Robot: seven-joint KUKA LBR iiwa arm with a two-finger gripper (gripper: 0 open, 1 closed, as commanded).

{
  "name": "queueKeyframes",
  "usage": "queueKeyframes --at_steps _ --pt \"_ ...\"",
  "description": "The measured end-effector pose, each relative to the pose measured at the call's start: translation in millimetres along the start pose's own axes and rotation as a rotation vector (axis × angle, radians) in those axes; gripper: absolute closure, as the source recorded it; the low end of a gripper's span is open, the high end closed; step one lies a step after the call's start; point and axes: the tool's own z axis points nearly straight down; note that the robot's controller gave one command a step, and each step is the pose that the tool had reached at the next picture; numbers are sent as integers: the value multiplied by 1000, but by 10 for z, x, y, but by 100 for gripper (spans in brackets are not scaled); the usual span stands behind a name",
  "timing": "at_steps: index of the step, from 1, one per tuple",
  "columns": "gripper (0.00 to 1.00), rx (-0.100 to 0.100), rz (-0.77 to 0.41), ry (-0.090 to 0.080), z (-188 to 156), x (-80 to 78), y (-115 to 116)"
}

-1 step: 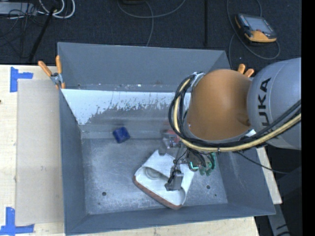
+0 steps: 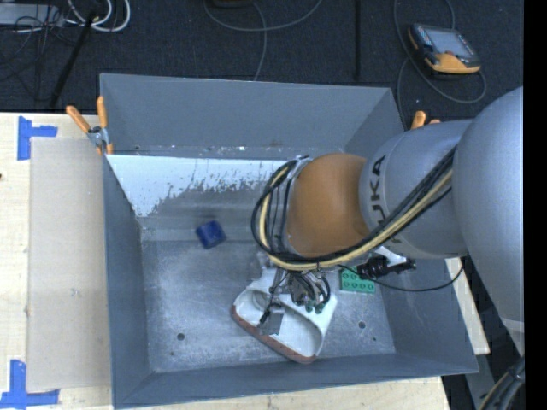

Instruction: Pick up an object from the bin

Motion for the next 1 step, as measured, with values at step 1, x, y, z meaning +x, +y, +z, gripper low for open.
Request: queueKeyframes --at_steps 1 --pt "100 -1 3 -7 -44 -13 1"
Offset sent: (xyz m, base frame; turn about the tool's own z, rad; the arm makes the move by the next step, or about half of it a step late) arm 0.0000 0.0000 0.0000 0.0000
